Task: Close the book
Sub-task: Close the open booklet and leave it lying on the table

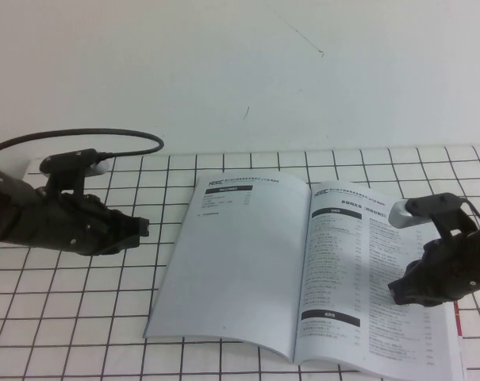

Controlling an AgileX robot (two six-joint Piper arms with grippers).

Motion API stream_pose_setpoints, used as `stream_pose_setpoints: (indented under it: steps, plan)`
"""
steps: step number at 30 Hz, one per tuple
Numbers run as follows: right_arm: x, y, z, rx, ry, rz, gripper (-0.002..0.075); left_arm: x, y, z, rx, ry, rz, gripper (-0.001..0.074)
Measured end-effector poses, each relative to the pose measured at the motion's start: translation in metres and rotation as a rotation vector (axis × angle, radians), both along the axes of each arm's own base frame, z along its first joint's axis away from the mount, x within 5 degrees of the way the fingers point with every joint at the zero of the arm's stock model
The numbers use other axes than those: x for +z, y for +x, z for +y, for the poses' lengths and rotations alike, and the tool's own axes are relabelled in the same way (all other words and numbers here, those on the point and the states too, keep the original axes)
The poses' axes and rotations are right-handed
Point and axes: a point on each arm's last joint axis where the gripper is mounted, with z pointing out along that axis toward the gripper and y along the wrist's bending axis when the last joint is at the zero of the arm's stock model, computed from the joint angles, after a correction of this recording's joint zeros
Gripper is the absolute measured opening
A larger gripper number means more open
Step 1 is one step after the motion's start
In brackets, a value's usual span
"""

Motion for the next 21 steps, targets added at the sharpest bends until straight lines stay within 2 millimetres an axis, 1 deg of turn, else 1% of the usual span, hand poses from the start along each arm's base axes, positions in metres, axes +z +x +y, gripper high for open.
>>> stream_pose_setpoints:
  steps: [4,10,14,18,21]
  plan:
    - [-0.005,0.0,0.001,0.005,0.005,0.028,-0.0003,-0.013,0.014,-0.007,-0.033,-0.024,0.028,-0.0004]
    - [-0.006,0.001,0.001,0.005,0.011,0.039,-0.0003,-0.035,0.034,-0.021,-0.088,0.015,0.04,-0.0004]
    - [-0.006,0.001,0.001,0.005,0.013,0.04,-0.0003,-0.05,0.036,-0.037,-0.167,0.07,0.054,-0.0004]
    - [-0.006,0.001,0.001,0.004,0.013,0.042,-0.0003,-0.05,0.036,-0.045,-0.168,0.108,0.051,-0.0004]
    - [-0.006,0.001,0.001,0.004,0.013,0.042,-0.0003,-0.049,0.036,-0.049,-0.147,0.099,0.063,-0.0004]
